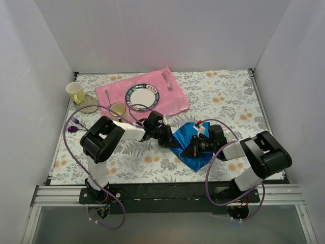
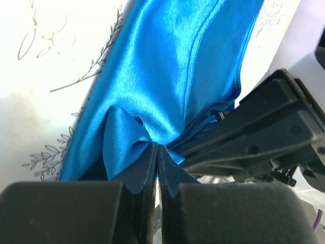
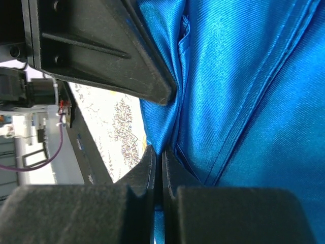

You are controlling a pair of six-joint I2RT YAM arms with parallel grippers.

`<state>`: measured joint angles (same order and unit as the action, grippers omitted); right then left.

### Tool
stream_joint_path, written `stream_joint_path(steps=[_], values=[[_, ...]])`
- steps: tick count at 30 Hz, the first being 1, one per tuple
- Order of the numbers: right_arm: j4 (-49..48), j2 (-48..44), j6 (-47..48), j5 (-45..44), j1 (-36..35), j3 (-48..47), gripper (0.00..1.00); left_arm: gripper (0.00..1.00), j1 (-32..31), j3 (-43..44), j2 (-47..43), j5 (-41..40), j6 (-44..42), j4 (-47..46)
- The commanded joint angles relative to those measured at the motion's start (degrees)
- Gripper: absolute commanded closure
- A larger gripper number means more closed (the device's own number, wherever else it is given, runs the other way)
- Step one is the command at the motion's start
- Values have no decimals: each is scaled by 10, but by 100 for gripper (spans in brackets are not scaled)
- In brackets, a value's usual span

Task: Fold the napkin, place the utensils inside, and roll it up
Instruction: Roll the napkin with the utensil

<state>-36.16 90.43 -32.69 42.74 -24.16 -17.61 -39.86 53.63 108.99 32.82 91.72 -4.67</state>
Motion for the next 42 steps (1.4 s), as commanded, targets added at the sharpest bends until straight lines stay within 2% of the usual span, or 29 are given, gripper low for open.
stream_joint_path(steps=[1,8,10,11,14,20,25,28,38,42], values=[[202,-17,69,-143,-14,-4,92,100,-1,6,35,-77,-33,74],[417,-84,147,-243,-75,-127,67,100,-1,10,66,-97,-45,113],[490,-97,169,-294,-92,-182,61,100,-1,11,72,-97,-46,116],[513,-107,186,-315,-111,-203,54,100,-1,12,75,-97,-48,116],[590,-117,208,-386,-150,-270,46,100,-1,13,81,-94,-49,117],[664,-100,225,-539,-266,-355,39,100,-1,15,90,-93,-51,117],[697,-34,208,-617,-351,-397,33,100,-1,15,89,-90,-52,119],[698,-3,199,-651,-380,-405,32,100,-1,16,87,-90,-52,121],[614,33,166,-682,-393,-341,34,100,0,14,78,-91,-51,126],[587,40,144,-667,-393,-304,39,100,3,11,74,-91,-51,128]])
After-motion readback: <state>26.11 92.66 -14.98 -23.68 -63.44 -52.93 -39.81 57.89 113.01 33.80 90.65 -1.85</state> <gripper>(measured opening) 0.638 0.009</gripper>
